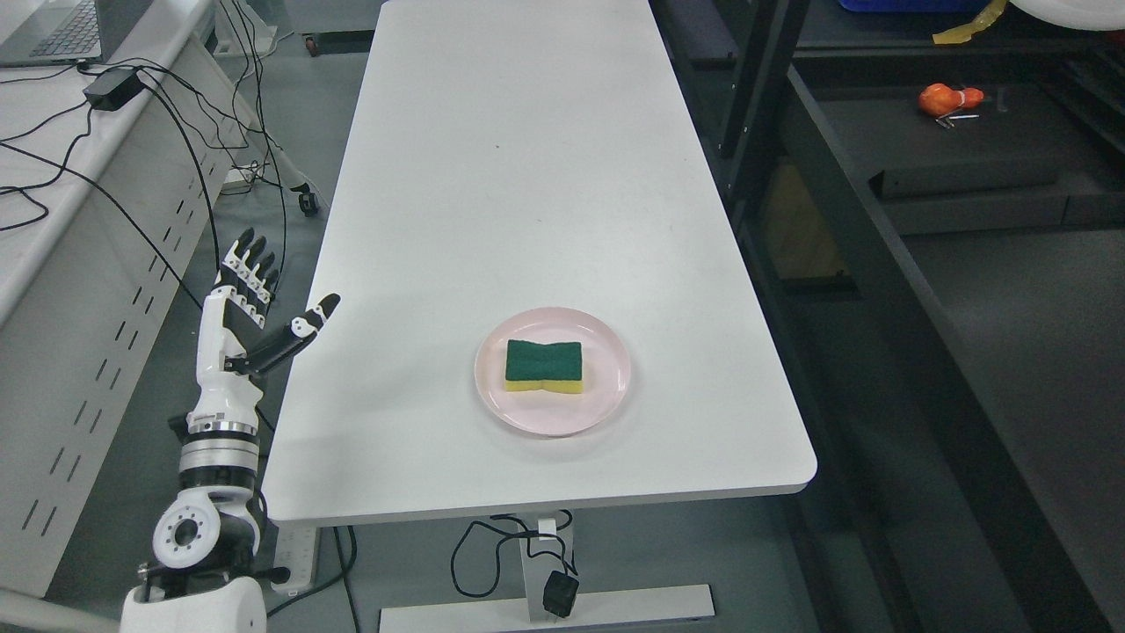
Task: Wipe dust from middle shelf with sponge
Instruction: 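Reach the left hand toward the green-yellow sponge on the pink plate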
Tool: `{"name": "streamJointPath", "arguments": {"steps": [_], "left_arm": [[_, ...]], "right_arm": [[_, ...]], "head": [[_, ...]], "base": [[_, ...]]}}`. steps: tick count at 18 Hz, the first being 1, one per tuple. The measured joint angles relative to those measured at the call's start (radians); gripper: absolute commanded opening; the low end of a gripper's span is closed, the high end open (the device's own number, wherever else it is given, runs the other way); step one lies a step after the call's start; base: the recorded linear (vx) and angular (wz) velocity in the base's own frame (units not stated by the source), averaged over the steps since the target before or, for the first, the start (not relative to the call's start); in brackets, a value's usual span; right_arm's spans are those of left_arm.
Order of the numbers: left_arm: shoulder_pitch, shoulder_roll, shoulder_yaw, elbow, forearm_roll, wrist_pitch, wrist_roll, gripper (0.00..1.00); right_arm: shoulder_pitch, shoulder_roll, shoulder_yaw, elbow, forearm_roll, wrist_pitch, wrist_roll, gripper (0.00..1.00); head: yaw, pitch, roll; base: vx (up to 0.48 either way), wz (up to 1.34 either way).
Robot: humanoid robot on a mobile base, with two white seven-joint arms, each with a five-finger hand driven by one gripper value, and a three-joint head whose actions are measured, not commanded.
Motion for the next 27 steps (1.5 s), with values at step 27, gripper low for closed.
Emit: {"name": "streamJointPath", "arguments": {"steps": [27], "left_arm": [[-0.493, 0.289, -0.686, 0.139, -1.079, -0.338, -0.421, 0.95]], "right_arm": [[0.0, 0.0, 0.0, 0.0, 0.0, 0.0, 0.0, 1.0]], "head": [[0.0, 0.0, 0.0]], "base": [[0.0, 0.0]]}}
